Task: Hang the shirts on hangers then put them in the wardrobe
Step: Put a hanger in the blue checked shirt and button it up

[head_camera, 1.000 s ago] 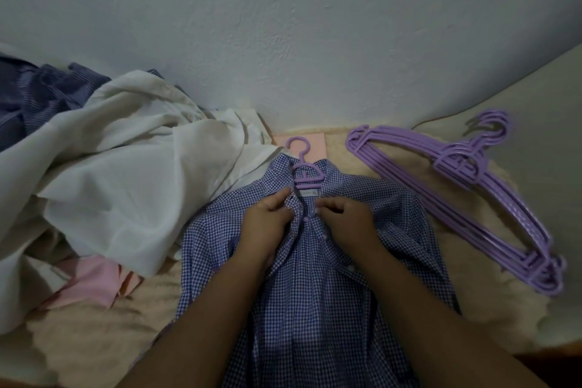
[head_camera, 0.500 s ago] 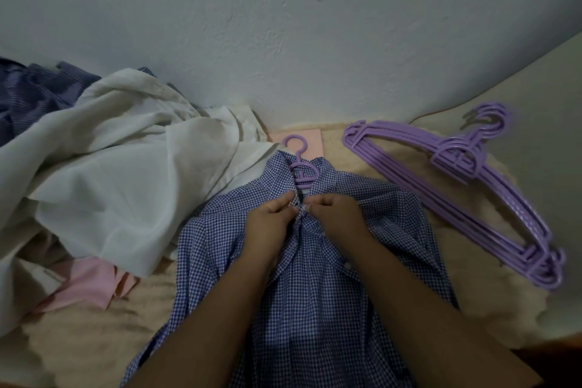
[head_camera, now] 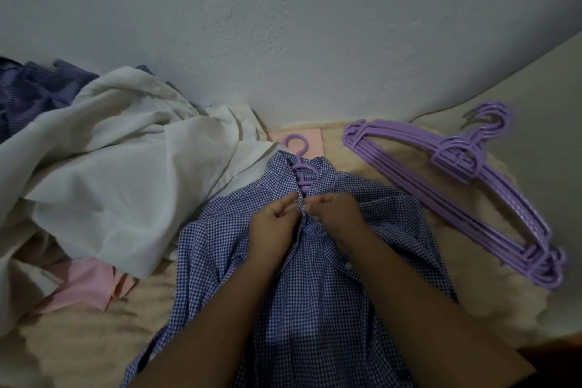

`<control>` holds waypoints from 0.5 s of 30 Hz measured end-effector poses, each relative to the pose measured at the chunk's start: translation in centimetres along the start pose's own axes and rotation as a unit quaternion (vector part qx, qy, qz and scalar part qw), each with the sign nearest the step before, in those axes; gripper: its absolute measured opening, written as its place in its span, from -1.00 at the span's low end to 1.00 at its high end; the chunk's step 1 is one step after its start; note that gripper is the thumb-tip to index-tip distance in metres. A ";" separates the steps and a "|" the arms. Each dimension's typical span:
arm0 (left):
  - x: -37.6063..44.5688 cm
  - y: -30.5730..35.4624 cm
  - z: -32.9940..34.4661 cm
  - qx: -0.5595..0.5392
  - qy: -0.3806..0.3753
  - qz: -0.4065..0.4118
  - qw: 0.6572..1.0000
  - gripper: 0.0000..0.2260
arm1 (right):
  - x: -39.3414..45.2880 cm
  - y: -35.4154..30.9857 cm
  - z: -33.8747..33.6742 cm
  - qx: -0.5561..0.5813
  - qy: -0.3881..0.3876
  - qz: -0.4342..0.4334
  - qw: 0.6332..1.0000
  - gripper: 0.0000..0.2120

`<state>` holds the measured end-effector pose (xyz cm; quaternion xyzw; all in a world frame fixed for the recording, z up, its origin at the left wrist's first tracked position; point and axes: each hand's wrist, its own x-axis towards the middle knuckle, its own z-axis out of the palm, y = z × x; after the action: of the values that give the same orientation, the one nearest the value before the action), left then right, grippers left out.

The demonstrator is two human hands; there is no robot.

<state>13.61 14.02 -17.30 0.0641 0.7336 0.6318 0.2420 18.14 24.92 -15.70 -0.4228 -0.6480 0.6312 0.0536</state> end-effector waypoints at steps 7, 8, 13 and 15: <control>0.5 -0.1 -0.3 -0.024 -0.018 -0.044 0.999 -0.69 | -0.2 0.9 0.1 -0.084 0.013 -0.078 0.993 -0.80; 0.6 0.0 -0.3 -0.028 -0.019 -0.048 0.998 -0.70 | -0.4 1.0 0.2 -0.097 0.009 -0.095 0.991 -0.77; 0.9 0.0 -0.4 -0.107 -0.039 -0.083 0.990 -0.71 | -1.4 1.3 0.3 -0.122 -0.006 -0.156 0.980 -0.73; 1.2 -0.1 -0.6 -0.128 -0.048 -0.095 0.986 -0.72 | -1.7 1.3 0.2 -0.129 -0.012 -0.182 0.975 -0.83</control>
<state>12.37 13.98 -17.66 -0.0071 0.6372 0.6908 0.3417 19.70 23.51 -16.10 -0.2936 -0.7906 0.5269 0.1054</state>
